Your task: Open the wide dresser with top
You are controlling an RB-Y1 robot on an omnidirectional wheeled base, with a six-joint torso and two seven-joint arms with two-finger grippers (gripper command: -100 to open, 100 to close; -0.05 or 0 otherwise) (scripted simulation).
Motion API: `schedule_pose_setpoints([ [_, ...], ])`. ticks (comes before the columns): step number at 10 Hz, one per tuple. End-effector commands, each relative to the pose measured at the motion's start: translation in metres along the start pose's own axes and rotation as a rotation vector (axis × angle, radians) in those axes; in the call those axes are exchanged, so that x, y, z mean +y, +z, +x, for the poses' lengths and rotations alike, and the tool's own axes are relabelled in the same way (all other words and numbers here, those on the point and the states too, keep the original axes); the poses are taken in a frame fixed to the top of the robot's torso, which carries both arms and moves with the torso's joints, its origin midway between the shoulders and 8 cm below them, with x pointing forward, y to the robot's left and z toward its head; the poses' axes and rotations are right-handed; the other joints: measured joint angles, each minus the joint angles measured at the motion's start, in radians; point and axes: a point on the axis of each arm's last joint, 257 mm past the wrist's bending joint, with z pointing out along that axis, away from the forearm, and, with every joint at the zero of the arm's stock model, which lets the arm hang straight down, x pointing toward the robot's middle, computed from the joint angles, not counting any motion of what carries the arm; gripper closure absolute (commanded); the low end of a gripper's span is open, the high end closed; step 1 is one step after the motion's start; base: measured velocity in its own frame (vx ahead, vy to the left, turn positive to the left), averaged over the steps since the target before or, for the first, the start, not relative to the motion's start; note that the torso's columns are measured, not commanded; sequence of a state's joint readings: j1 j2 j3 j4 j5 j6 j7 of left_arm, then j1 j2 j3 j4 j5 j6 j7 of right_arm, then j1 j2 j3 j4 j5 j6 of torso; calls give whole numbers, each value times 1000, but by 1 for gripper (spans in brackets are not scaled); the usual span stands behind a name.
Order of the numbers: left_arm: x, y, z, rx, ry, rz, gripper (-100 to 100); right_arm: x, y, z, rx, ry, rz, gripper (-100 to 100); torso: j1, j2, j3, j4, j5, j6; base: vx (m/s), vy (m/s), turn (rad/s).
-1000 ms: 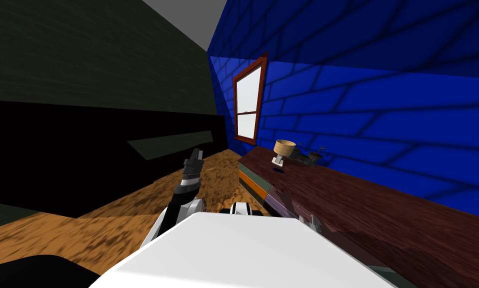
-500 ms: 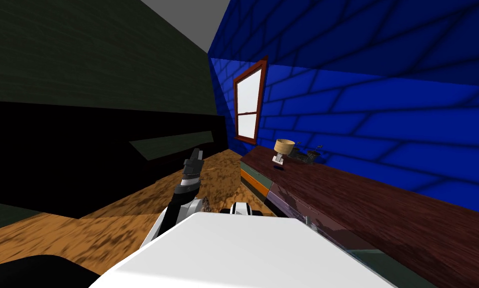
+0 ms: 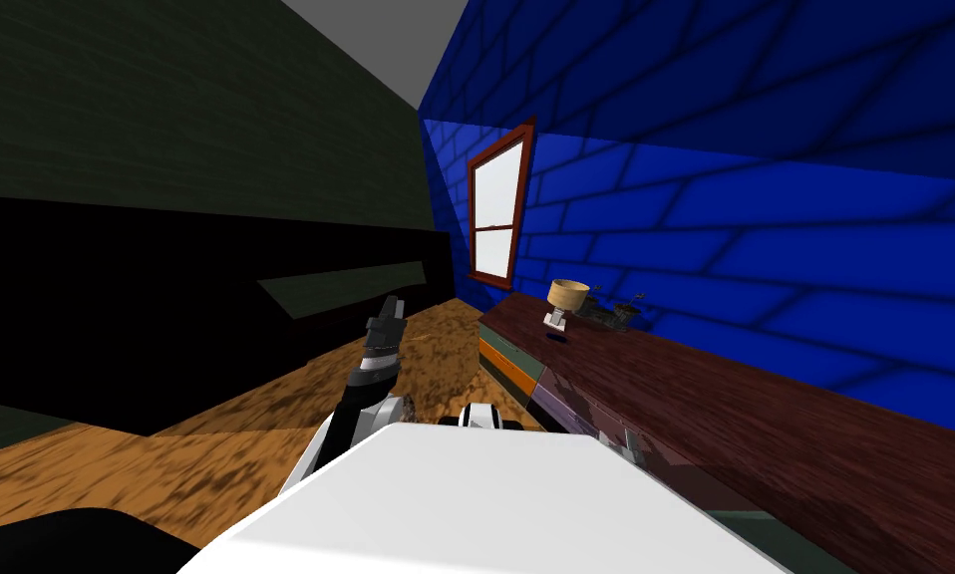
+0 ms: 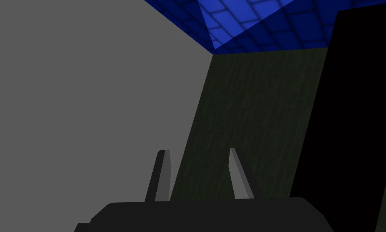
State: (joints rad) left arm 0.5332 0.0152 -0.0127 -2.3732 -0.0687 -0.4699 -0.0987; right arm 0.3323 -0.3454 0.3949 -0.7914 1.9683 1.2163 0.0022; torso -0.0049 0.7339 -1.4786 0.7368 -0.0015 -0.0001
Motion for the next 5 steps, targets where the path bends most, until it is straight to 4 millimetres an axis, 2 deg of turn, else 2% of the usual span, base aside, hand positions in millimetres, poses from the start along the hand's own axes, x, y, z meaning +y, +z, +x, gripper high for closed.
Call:
schedule_pose_setpoints([
  [1, 0, 0, 0, 0, 0, 0, 0, -1, 3, 0, 2, -1, 4, -100, 3, 3, 2, 1, 1, 0, 58, -80, 16],
  [2, 0, 0, 0, 0, 0, 0, 0, -6, 7, 10, 43, -2, 24, -100, 10, 8, 5, 2, 3, 0, -62, -50, 251],
  [5, 0, 0, 0, 0, -1, 1, 0, -11, 10, 26, 111, 6, 41, -100, 5, 9, 6, 3, 2, 0, -111, -39, 309],
])
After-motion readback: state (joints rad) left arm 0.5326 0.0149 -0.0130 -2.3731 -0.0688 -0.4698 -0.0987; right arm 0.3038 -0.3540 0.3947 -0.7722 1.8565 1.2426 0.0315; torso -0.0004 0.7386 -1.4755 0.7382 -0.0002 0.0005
